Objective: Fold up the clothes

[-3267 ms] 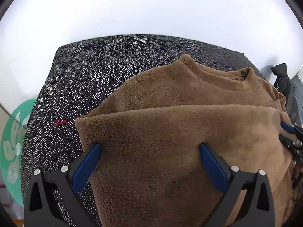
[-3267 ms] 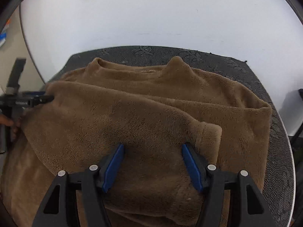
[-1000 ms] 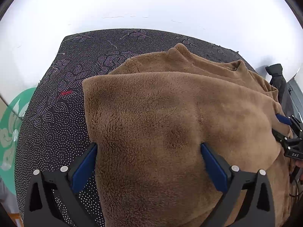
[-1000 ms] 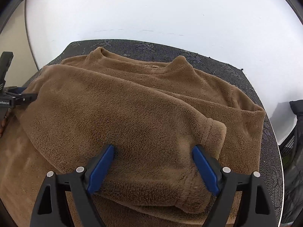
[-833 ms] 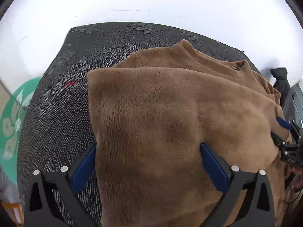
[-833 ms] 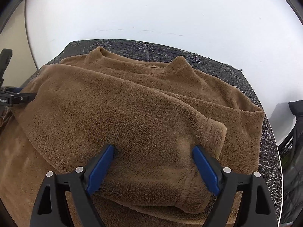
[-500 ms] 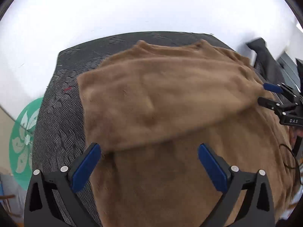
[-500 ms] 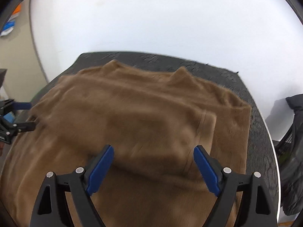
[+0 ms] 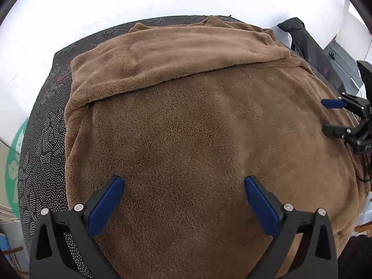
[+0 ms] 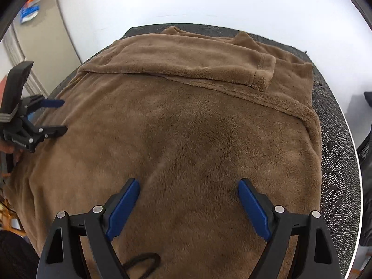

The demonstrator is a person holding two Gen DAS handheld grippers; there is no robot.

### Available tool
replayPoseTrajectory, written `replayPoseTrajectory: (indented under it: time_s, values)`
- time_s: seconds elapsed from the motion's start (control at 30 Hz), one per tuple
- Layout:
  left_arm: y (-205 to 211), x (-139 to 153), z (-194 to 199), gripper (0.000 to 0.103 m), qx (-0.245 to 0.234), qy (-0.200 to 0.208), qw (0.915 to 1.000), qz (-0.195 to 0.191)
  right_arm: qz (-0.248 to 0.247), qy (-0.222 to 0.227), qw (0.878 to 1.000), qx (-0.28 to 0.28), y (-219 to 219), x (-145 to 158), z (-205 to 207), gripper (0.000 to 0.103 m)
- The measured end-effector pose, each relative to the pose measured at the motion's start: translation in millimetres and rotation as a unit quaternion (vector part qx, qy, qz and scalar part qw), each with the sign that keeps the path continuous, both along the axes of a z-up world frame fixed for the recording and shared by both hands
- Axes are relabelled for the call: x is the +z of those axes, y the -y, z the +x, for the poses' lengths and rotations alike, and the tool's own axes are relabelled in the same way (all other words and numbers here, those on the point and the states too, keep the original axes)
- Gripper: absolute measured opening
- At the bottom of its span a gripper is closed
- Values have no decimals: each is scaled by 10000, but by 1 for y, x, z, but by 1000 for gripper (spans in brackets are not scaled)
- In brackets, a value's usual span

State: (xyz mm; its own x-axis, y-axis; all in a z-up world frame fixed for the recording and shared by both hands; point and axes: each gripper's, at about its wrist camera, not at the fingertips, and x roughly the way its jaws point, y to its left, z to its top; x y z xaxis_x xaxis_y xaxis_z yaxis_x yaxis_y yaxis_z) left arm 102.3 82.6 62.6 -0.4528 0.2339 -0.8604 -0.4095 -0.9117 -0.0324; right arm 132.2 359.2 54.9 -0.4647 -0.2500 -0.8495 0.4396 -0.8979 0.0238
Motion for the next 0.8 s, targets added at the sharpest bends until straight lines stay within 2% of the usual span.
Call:
replayPoseTrajectory:
  time_s: [0.07,0.2,0.43,0.67,0.8]
  values:
    - [2,1,3,103,49,-26,10000,20,101,-94,9999,95,5,-3,4,102]
    - [7,5,15,103,131,-78,9998,85,155,-236,9995,113,9,-5,6,102]
    - [29,20,68,103,148,-255,9991,301,120,-256,9995,103,9,-5,5,102]
    - [41,32,106,103,101,-448,9982,391,124,-263,9995,100,9,-5,7,102]
    - [53,38,134,103,-127,-491,9975,496,125,-264,9995,106,10,-5,6,102]
